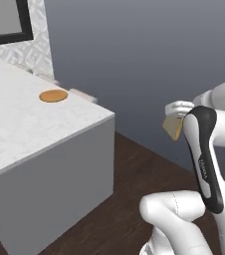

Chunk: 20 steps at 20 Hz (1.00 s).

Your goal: Start the toaster. Once the lever pops up, take the bread to the plate on the dining counter.

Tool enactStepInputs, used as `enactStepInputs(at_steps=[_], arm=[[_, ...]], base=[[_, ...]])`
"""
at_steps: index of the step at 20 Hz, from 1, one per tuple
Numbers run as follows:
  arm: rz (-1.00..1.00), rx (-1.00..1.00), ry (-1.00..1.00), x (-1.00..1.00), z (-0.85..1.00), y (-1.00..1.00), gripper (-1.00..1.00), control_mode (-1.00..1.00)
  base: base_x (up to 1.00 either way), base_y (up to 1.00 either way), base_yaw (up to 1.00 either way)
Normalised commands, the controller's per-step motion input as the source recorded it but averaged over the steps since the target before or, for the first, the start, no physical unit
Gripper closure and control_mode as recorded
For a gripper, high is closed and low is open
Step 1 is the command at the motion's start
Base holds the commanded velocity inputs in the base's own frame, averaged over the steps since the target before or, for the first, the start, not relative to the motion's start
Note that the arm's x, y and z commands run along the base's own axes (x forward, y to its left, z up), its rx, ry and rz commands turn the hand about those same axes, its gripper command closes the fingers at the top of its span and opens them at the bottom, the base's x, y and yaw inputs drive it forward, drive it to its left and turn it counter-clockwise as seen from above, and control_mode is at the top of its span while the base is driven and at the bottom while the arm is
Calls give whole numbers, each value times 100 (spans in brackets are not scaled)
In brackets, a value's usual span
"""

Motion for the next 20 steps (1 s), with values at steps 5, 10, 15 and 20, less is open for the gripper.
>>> enactStepInputs(at_steps=[5, 10, 15, 20], arm=[[0, 0, 0, 0, 0, 0, 100, 100], [0, 0, 0, 0, 0, 0, 100, 100], [0, 0, 0, 0, 0, 0, 100, 100], [0, 0, 0, 0, 0, 0, 100, 100]], base=[[100, -62, -12], [100, -48, 2], [98, -32, 47], [82, -63, 66]])
